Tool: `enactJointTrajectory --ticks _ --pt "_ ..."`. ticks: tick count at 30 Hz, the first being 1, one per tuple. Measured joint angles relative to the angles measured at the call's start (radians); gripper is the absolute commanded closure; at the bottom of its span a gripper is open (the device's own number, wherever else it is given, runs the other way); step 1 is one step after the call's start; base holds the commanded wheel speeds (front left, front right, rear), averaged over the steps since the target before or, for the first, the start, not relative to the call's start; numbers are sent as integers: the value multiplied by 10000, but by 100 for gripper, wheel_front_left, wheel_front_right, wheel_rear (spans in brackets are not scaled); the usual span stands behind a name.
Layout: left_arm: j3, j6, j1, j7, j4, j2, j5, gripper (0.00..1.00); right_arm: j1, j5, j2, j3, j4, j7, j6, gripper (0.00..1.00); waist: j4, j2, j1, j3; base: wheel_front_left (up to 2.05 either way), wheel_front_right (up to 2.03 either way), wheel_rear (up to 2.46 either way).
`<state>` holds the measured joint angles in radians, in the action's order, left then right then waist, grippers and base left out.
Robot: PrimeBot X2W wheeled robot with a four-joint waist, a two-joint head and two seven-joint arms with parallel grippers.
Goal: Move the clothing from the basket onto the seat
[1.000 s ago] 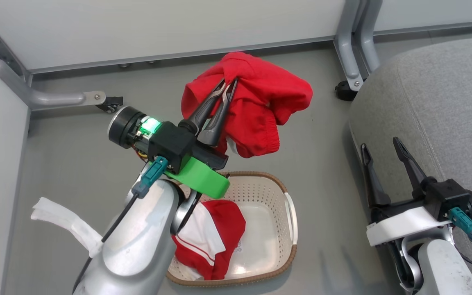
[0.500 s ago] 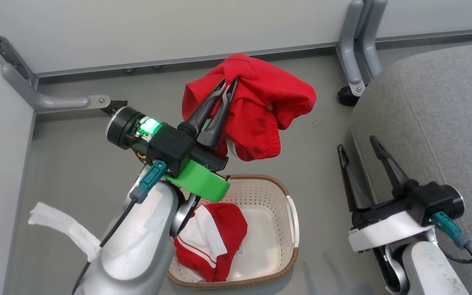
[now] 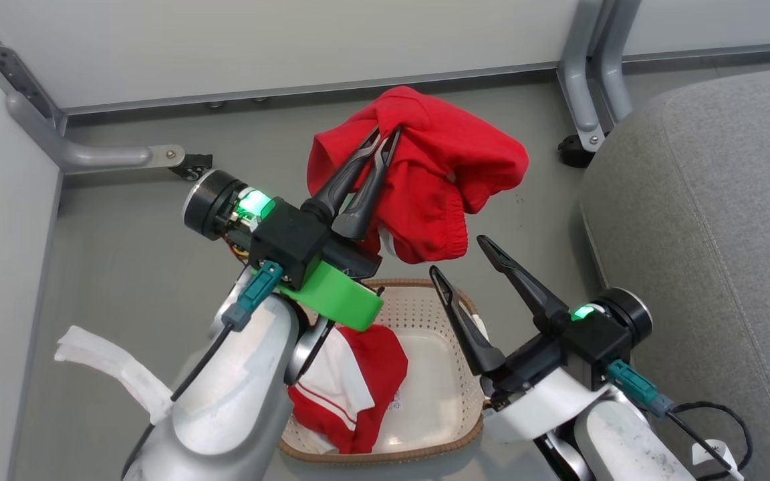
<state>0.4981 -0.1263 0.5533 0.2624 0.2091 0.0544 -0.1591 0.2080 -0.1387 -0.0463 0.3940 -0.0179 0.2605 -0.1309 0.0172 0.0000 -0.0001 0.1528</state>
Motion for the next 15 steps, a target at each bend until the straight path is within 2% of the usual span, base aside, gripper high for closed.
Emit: enactJointTrajectory --ticks 8,15 --pt "380 2 157 0 -146 -19 -94 100 681 -221 -2 339 -562 0 0 0 252 0 0 209 0 0 0" --pt "798 82 162 0 -215 -27 -291 100 1150 -522 0 627 -508 0 0 0 419 0 0 402 0 0 0"
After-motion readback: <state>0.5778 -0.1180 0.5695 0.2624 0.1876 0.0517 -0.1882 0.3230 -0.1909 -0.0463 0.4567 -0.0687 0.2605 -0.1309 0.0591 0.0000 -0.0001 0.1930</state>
